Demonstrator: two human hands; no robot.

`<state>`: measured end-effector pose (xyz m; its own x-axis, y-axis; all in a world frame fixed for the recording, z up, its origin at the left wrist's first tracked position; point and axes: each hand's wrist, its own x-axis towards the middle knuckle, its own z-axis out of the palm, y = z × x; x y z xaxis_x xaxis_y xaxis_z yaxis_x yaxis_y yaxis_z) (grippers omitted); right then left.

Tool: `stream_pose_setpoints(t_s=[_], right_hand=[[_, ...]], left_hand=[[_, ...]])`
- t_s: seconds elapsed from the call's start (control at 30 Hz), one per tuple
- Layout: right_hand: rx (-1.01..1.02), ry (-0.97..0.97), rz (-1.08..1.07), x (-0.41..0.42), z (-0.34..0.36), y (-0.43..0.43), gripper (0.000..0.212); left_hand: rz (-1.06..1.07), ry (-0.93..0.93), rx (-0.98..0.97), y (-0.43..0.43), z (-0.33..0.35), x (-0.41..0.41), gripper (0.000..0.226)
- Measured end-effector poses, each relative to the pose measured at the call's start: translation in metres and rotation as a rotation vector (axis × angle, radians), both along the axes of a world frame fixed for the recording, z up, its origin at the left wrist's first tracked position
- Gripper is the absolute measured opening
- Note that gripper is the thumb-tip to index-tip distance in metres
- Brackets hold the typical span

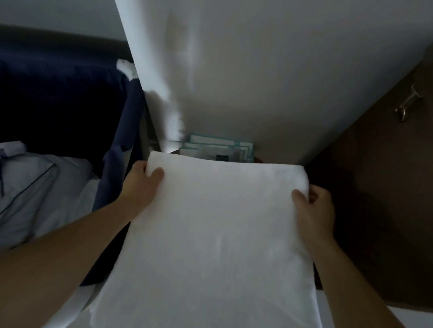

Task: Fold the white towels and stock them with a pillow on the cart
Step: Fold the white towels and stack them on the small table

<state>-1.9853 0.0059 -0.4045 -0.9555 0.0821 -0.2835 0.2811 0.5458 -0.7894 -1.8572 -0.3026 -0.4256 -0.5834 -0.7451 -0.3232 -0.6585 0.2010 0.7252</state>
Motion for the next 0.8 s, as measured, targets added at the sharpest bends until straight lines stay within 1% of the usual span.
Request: stream_pose_setpoints(t_s=[0.03,0.1,0.17,0.23,0.27,0.37,0.43,0.53,0.6,0.67,0.8], right_hand=[[0.015,0.001,0.015,0.006,0.001,0.002,0.041],[0.051,0.001,0.053,0.019,0.004,0.007,0.052],[0.084,-0.014,0.102,0.035,0.008,0.016,0.056],[0.119,-0.053,0.134,0.054,0.011,0.029,0.058],[0.129,-0.077,0.136,0.065,0.012,0.036,0.059],[0.187,-0.169,0.111,0.099,0.014,0.059,0.063],[0.252,-0.234,0.095,0.119,0.015,0.076,0.062],[0.310,-0.285,0.113,0.148,0.015,0.096,0.050],[0.343,-0.246,0.116,0.166,0.016,0.104,0.043],[0.374,-0.201,0.120,0.183,0.018,0.105,0.044],[0.387,-0.110,0.114,0.204,0.017,0.096,0.045]], left_hand=[[0.005,0.042,0.013,0.004,0.000,0.005,0.036],[-0.025,0.068,0.025,0.015,0.004,0.024,0.058],[-0.114,-0.029,-0.073,0.029,0.007,0.050,0.078],[-0.222,-0.124,-0.162,0.047,0.010,0.080,0.085],[-0.254,-0.160,-0.158,0.055,0.010,0.095,0.087],[-0.228,-0.234,-0.064,0.068,0.007,0.132,0.089],[-0.172,-0.227,0.011,0.069,0.006,0.149,0.089],[-0.152,-0.240,0.058,0.072,0.010,0.162,0.084],[-0.168,-0.257,0.061,0.076,0.010,0.167,0.076],[-0.182,-0.258,0.055,0.078,0.013,0.171,0.066],[-0.182,-0.345,0.052,0.081,0.016,0.178,0.067]])
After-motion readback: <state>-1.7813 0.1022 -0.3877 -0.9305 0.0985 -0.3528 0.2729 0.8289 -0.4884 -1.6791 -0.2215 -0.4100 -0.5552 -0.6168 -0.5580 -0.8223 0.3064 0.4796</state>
